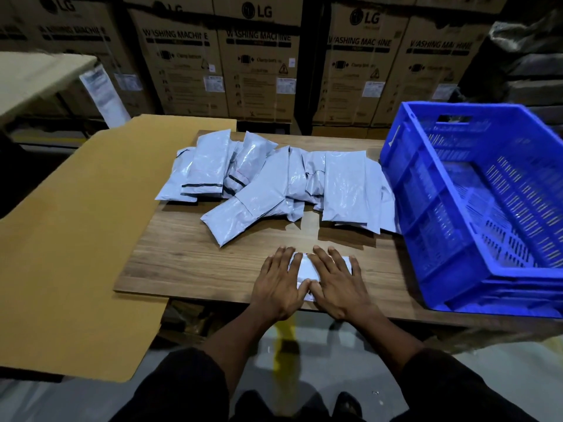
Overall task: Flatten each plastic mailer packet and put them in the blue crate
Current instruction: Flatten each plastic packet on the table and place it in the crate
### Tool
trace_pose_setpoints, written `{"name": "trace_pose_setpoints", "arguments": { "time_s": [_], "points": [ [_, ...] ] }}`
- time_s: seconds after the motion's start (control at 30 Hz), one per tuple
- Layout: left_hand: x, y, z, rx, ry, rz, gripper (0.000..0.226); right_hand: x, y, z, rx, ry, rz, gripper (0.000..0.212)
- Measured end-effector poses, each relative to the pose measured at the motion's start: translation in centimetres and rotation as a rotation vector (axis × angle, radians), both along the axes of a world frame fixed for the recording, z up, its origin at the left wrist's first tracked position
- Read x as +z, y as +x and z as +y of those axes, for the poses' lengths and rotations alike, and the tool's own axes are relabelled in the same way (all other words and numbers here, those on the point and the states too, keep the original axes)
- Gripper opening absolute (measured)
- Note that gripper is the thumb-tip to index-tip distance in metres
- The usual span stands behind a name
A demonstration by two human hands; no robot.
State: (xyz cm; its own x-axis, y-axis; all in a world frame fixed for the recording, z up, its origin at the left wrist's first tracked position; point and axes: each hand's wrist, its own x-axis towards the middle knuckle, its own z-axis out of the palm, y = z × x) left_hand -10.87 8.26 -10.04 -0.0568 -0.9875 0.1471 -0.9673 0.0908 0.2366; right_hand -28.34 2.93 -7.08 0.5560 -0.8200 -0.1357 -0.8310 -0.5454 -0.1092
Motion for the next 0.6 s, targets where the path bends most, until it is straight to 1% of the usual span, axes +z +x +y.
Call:
{"name": "trace_pose_setpoints", "arguments": {
  "time_s": [0.13, 0.27, 0.47, 0.6],
  "points": [
    [-0.1, 0.6, 0.1, -0.014, -0.005, -0.032, 0.061, 0.0, -1.5, -0.5, -0.007, 0.009, 0.035, 0.066],
    [-0.2, 1.2, 0.4, -0.013, 0.022, -0.064, 0.058, 0.3, -2.3, -0.6, -0.021, 0.038, 0.03, 0.067],
    [0.1, 1.8, 0.6, 0.01, 0.067, -0.079, 0.062, 0.7, -4.4, -1.0, -0.059, 0.117, 0.067, 0.066],
    [-0.2, 2.2, 0.7, 0.024, 0.124, -0.086, 0.07, 0.9, -4.9, -1.3, -0.043, 0.171, 0.07, 0.065]
  ]
}}
